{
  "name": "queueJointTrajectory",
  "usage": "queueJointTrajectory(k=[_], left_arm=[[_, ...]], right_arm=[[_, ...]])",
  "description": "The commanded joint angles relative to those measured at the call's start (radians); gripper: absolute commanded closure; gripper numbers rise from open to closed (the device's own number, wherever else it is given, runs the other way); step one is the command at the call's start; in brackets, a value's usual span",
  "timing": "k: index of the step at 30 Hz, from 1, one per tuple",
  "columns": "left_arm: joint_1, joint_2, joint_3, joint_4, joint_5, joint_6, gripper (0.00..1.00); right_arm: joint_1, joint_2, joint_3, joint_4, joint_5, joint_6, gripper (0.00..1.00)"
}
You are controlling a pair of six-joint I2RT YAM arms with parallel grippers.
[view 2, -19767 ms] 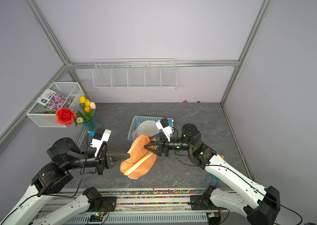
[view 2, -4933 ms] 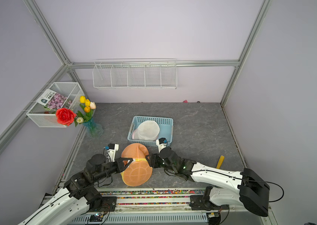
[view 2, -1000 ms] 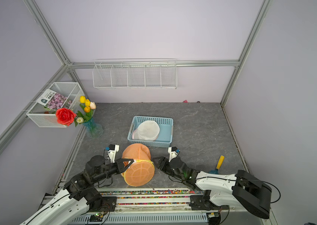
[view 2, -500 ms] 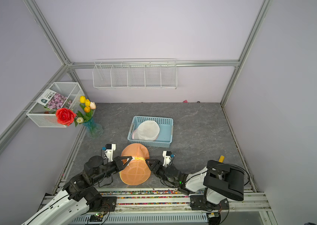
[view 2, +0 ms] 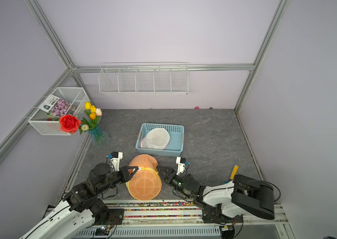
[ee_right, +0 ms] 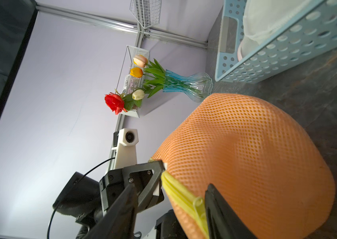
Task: Turn the laundry bag inside out
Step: Zip the zipper on the laundry bag.
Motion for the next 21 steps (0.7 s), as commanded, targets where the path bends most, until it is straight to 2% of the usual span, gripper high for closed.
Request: queueJointTrajectory(k=[1,3,6,7,8,11,14,16,21], left_arm=[[0.002,0.004,0.009,0.033,0.035,0.057,1.00],[0.002,0.016,0.016,0.034,0.046,0.068,1.00],[0.003,0.033,0.033,0.034,0.076,0.100,1.00],[0.002,0.043,0.044,0.027,0.087,0.115,1.00],[0.003,0.057,0.055,0.023,0.102,0.131,1.00],[0.003,0.097,0.093,-0.008,0.122,0.169,1.00],[0.004,0.107,0.115,-0.032,0.118,0.185,1.00],[0.003,0.108,0.119,-0.035,0.116,0.186,1.00],[0.004,0.103,0.110,-0.016,0.117,0.173,1.00]], right_arm=[[0.006,-0.210,0.036,-0.486,0.049,-0.186,0.44],[0.011,-0.344,0.083,-0.772,0.130,-0.287,0.43],[0.010,-0.448,0.127,-0.930,0.200,-0.451,0.36],[-0.003,-0.448,0.187,-1.072,0.207,-0.471,0.33],[-0.025,-0.430,0.249,-1.200,0.172,-0.476,0.30],[-0.041,-0.356,0.349,-1.331,0.062,-0.563,0.33],[-0.041,-0.318,0.338,-1.239,-0.029,-0.631,0.41],[-0.055,-0.303,0.316,-1.196,-0.055,-0.589,0.50],[-0.110,-0.312,0.218,-0.972,-0.216,-0.476,0.50]])
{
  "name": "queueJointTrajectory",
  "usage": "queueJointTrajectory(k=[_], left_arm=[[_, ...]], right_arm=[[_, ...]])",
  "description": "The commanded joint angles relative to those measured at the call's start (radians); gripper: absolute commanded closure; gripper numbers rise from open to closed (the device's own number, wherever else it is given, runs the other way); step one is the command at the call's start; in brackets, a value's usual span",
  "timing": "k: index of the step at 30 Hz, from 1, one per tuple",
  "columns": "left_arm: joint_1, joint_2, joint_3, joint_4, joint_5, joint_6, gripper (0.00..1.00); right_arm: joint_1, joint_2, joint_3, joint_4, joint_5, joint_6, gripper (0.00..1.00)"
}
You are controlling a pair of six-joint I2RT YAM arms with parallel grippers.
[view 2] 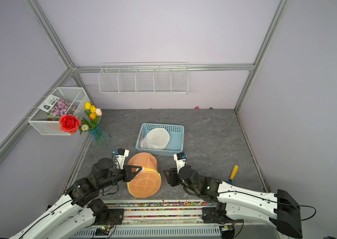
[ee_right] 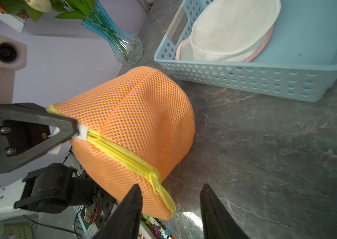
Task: Turn the laundry bag inside out
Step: Zip the zipper on the laundry bag.
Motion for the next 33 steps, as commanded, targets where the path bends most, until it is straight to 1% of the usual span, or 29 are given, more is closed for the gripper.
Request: queueJointTrajectory(k=[1,4,8,10,15,21,27,33], left_arm=[[0.004,-0.004,0.024,0.003,0.013,0.020,1.00],[0.003,-0.002,0.023,0.007,0.019,0.019,1.00],[0.004,-0.008,0.022,0.003,0.018,0.018,1.00],[0.003,-0.011,0.019,0.004,0.019,0.013,1.00],[0.003,-0.011,0.015,0.013,0.024,0.008,1.00],[0.004,-0.015,0.009,0.021,0.029,0.001,1.00],[0.004,-0.019,0.010,0.019,0.027,-0.002,1.00],[0.003,-0.022,0.006,0.027,0.026,-0.008,1.00]], right_arm=[[-0.037,0.000,-0.047,0.148,-0.153,0.051,0.50],[-0.055,0.027,-0.051,0.182,-0.215,0.060,0.49],[-0.100,0.068,-0.090,0.280,-0.318,0.081,0.48],[-0.104,0.082,-0.080,0.287,-0.340,0.064,0.48],[-0.111,0.115,-0.052,0.256,-0.350,0.045,0.49],[-0.127,0.172,-0.070,0.339,-0.403,0.065,0.52],[-0.127,0.193,-0.072,0.376,-0.410,0.078,0.61],[-0.127,0.199,-0.097,0.401,-0.414,0.101,0.62]])
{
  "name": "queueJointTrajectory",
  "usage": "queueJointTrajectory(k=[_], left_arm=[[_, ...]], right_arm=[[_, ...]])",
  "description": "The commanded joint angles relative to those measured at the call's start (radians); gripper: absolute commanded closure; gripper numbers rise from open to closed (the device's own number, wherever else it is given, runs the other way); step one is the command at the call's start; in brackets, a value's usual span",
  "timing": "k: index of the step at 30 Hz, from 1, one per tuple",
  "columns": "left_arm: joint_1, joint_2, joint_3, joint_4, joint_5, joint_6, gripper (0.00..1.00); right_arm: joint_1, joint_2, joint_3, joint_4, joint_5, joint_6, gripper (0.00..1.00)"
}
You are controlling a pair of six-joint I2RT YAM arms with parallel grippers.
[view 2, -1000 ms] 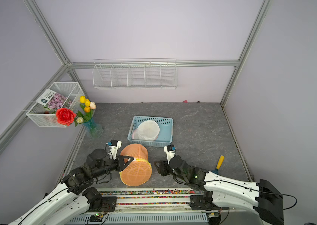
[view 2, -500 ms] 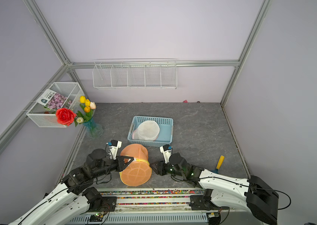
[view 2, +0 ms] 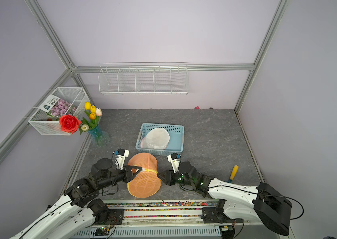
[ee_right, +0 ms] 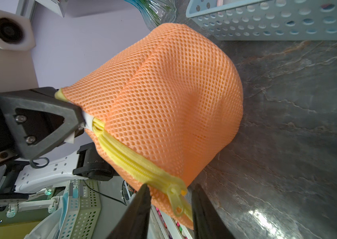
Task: Turn the laundry bag inside out
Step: Zip the zipper on the laundry bag.
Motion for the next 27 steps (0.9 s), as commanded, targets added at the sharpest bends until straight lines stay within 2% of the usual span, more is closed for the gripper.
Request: queueJointTrajectory(k=[1,16,23,27], left_arm=[[0.004,-0.010,0.005,0.029,0.005,-0.001,1.00],[0.005,-0.009,-0.013,0.070,0.024,-0.029,1.00],[0.005,-0.007,-0.017,0.072,0.023,-0.034,1.00],[0.008,-0.016,-0.015,0.057,0.009,-0.035,1.00]], right_arm=[[-0.005,0.011,-0.031,0.049,-0.011,0.022,0.62],[-0.007,0.072,-0.075,0.215,-0.040,0.064,0.70],[-0.011,0.097,-0.066,0.234,-0.041,0.066,0.92],[-0.013,0.071,-0.074,0.197,-0.030,0.066,0.98]])
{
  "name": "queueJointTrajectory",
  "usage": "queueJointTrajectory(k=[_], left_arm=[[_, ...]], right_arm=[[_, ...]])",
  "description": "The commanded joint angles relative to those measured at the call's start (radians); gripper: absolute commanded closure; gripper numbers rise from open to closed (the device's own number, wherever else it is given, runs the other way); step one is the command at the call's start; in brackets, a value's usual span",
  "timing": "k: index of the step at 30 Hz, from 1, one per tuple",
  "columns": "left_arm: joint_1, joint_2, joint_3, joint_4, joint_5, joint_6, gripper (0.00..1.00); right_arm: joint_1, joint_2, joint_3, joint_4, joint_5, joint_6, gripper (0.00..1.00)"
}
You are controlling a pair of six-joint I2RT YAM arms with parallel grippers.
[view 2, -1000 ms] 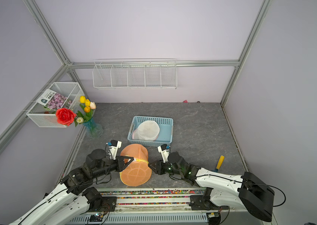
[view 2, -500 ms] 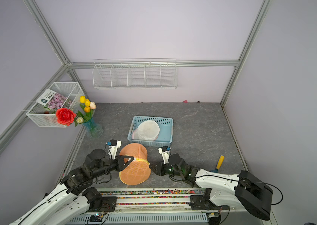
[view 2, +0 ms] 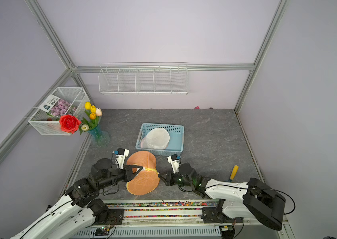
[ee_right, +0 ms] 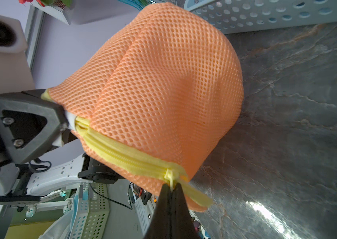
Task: Turn the laundry bag inside out
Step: Zip the zipper on the laundry bag.
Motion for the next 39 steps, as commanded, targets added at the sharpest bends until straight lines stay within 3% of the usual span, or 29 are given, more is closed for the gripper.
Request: queueJointTrajectory(k=[1,10,13,17,21,28,33,39], left_arm=[[0.009,-0.017,-0.004,0.009,-0.001,-0.006,1.00],[0.036,-0.005,0.004,-0.066,-0.037,-0.011,1.00],[0.036,0.033,0.020,-0.107,-0.034,-0.001,0.85],[0.037,0.079,0.039,-0.144,0.036,0.021,0.49],[0.036,0.085,0.130,-0.240,0.034,0.110,0.39],[0.026,0.111,0.258,-0.176,0.028,0.170,0.36],[-0.040,0.182,0.328,-0.264,-0.065,0.189,0.38],[-0.047,0.247,0.261,-0.179,0.022,0.197,0.36]], right_arm=[[-0.006,-0.031,-0.012,-0.012,0.002,-0.007,0.99],[-0.006,-0.183,0.057,-0.357,0.082,-0.079,1.00],[-0.006,-0.190,0.125,-0.493,0.087,-0.135,1.00],[-0.006,-0.139,0.205,-0.575,0.063,-0.208,1.00],[-0.006,-0.085,0.293,-0.643,0.030,-0.314,1.00],[-0.006,-0.047,0.384,-0.744,0.023,-0.417,1.00],[-0.006,-0.062,0.423,-0.799,0.064,-0.458,1.00],[-0.006,-0.044,0.446,-0.812,0.028,-0.510,1.00]])
